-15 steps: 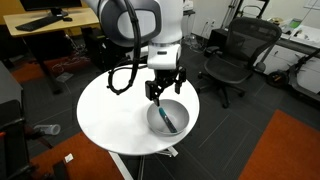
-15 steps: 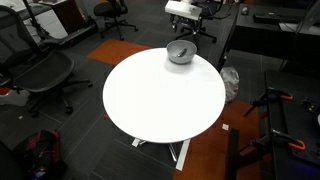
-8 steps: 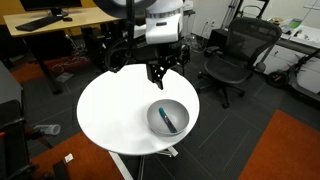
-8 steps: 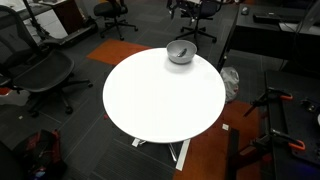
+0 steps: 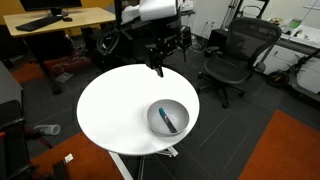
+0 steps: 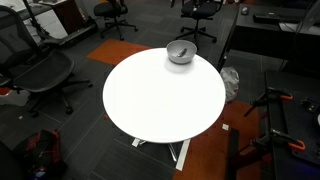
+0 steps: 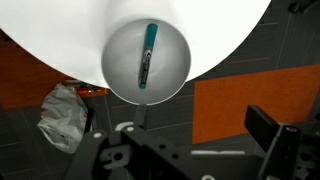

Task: Place the marker inside the grey bowl

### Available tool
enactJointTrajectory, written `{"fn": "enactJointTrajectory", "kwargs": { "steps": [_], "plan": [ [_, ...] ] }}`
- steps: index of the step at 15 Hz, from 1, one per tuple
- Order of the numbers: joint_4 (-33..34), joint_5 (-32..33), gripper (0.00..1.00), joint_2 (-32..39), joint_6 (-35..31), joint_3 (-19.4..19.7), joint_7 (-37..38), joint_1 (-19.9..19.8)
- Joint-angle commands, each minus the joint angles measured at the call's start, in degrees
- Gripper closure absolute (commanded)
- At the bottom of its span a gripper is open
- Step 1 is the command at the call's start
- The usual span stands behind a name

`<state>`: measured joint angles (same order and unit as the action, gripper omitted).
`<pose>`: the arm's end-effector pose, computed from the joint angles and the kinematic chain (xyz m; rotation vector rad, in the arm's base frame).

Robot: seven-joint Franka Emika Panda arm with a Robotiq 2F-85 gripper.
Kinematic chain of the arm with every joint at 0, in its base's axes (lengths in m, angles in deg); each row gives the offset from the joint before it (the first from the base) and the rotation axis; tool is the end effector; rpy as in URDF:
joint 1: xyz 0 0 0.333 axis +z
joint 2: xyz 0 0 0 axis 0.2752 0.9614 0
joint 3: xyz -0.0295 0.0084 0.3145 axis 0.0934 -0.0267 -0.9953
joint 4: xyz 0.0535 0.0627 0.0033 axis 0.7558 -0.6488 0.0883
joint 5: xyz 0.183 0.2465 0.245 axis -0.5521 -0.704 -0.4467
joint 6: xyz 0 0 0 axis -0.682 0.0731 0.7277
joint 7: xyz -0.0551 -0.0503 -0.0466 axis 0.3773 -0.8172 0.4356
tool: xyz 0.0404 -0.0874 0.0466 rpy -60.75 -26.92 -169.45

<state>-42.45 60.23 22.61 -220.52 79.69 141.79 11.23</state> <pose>0.6137 -0.2004 0.3826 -2.0912 2.2139 -0.4246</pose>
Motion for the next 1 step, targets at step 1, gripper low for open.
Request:
{"fn": "enactJointTrajectory", "kwargs": {
  "steps": [1],
  "plan": [
    [0.0, 0.1, 0.00, -0.1, 0.2, -0.3, -0.1, -0.4]
  ]
}}
